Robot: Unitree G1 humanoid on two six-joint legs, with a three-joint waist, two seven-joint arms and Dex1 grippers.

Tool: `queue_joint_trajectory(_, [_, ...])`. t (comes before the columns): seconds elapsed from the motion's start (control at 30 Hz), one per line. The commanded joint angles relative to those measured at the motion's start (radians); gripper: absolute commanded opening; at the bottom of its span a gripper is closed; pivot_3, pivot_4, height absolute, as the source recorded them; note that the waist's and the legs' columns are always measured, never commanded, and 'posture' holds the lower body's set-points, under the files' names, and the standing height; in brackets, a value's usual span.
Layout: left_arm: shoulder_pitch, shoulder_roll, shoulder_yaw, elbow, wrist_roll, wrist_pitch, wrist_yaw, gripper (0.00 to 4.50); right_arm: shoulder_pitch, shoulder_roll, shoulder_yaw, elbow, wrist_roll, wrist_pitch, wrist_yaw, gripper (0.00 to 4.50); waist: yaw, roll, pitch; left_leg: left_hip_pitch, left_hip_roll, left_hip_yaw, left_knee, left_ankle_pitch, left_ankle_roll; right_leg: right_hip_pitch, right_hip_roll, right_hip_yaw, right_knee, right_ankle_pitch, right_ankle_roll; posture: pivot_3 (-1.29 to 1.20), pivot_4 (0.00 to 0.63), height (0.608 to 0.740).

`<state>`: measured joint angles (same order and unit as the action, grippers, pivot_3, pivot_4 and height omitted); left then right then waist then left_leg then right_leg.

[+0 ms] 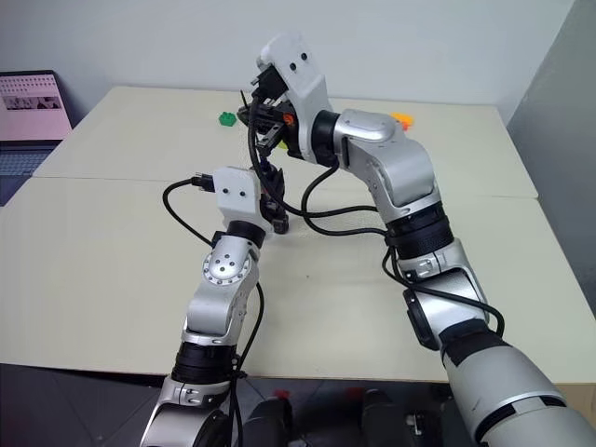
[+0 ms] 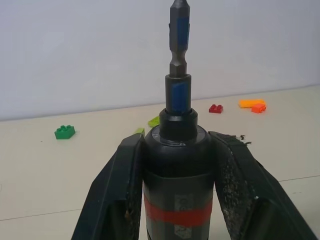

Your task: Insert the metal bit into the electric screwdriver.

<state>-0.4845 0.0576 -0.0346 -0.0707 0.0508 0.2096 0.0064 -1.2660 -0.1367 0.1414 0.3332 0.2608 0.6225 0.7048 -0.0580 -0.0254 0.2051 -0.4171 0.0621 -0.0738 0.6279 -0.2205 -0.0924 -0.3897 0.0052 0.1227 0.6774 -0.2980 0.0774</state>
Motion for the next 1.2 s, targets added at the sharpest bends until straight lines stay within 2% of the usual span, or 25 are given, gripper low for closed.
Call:
queue_joint_trajectory(0.03, [0.01,0.006,-0.011,-0.01,0.015,0.0,-0.008,1.64,-0.031,0.005,0.019,0.045,-0.004,0.028,0.036,0.0,0.0,0.0,0.0,0.0,0.0,0.0,0.0,0.0,0.0,0.0,0.0,0.0,0.0,0.0,0.0,0.0,0.15,0.74])
queue_joint_trajectory(0.4, [0.017,0.009,-0.013,-0.018,0.017,-0.002,-0.004,1.64,-0.071,0.011,0.004,0.132,-0.018,0.04,0.037,0.0,0.0,0.0,0.0,0.0,0.0,0.0,0.0,0.0,0.0,0.0,0.0,0.0,0.0,0.0,0.0,0.0,0.15,0.74])
queue_joint_trajectory(1.2, [0.001,0.005,0.012,-0.008,0.014,0.0,0.015,1.64,0.019,0.075,-0.069,-0.011,0.013,0.184,-0.142,0.0,-0.002,0.0,0.0,0.001,0.0,0.0,0.0,0.0,0.0,0.0,0.0,0.0,0.001,0.0,0.0,0.0,0.15,0.74])
